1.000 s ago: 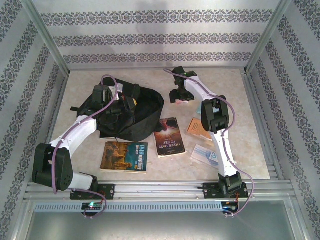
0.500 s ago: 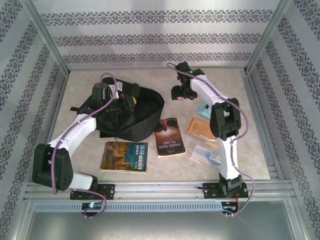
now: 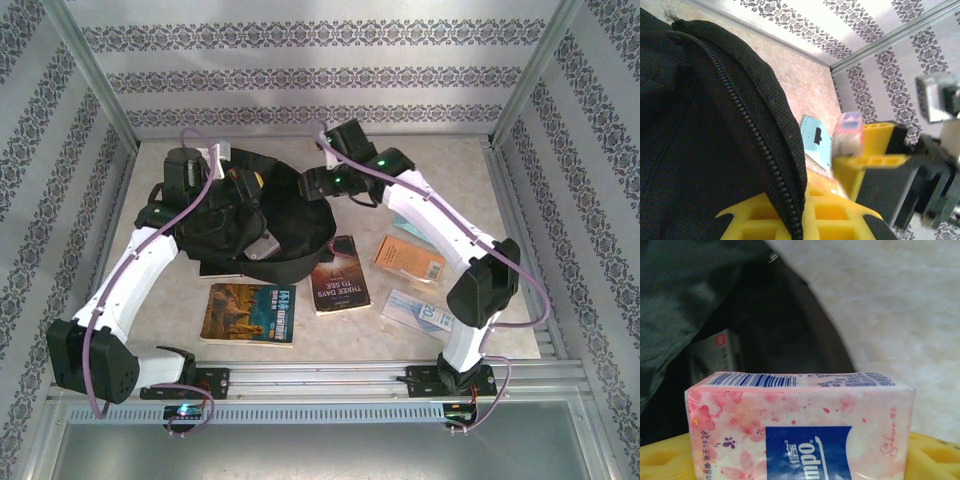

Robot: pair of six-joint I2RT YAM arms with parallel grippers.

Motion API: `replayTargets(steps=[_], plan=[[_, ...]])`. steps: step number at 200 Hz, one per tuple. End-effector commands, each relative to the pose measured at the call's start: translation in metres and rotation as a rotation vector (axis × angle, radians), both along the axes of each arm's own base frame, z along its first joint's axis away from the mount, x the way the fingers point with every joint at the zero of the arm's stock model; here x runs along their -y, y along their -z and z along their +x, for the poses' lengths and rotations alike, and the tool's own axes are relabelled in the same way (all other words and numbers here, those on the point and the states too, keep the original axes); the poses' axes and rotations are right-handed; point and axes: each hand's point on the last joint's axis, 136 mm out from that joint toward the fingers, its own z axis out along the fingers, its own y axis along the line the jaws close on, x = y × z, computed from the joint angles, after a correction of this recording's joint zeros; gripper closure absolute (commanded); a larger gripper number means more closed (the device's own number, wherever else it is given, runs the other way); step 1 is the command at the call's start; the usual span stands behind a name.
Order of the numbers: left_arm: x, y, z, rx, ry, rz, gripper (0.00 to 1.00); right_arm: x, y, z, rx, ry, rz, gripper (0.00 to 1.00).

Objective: Pack the student bag

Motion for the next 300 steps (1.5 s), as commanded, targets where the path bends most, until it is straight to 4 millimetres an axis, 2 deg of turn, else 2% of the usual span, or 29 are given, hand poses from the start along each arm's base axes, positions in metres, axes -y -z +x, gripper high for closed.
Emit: replayTargets(steps=[1,41,90,134,148,154,173,200,231,263,300], plan=[[-0.002,-0.059,0.0,0.155,-0.002,-0.018,1.0,-0.03,0.01,-0.016,-0.037,-0.06,0.015,0.21],[0.0,-0.096,0.002,0.201,-0.009,-0.092,1.0,-0.047,0.03,-0.025,-0.08,-0.082,-0.017,0.22],[0.011,-0.129,0.002,0.231,0.035,-0.267,1.0,-0.073,0.027,-0.023,-0.107,-0.105,0.025,0.2],[0.017,-0.134,0.005,0.228,0.061,-0.421,1.0,-0.111,0.025,-0.014,-0.215,-0.109,0.143,0.16],[0.018,-0.136,0.005,0.229,0.068,-0.438,1.0,-0.128,0.021,-0.014,-0.254,-0.131,0.216,0.1],[0.019,-0.135,0.006,0.225,0.069,-0.44,1.0,-0.135,0.017,-0.015,-0.267,-0.147,0.253,0.03],[0.017,-0.135,0.006,0.227,0.066,-0.436,1.0,-0.144,0.011,-0.013,-0.264,-0.154,0.301,0.02],[0.008,-0.131,0.007,0.227,0.037,-0.407,1.0,-0.14,0.006,-0.012,-0.243,-0.161,0.304,0.02],[-0.012,-0.108,0.011,0.206,-0.055,-0.29,1.0,-0.125,-0.017,-0.018,-0.149,-0.195,0.297,0.03],[-0.041,-0.08,0.02,0.163,-0.189,-0.192,1.0,-0.101,-0.038,-0.028,-0.065,-0.197,0.315,0.06],[-0.072,-0.066,0.03,0.123,-0.346,-0.064,1.0,-0.063,-0.058,-0.037,0.002,-0.153,0.371,0.07]])
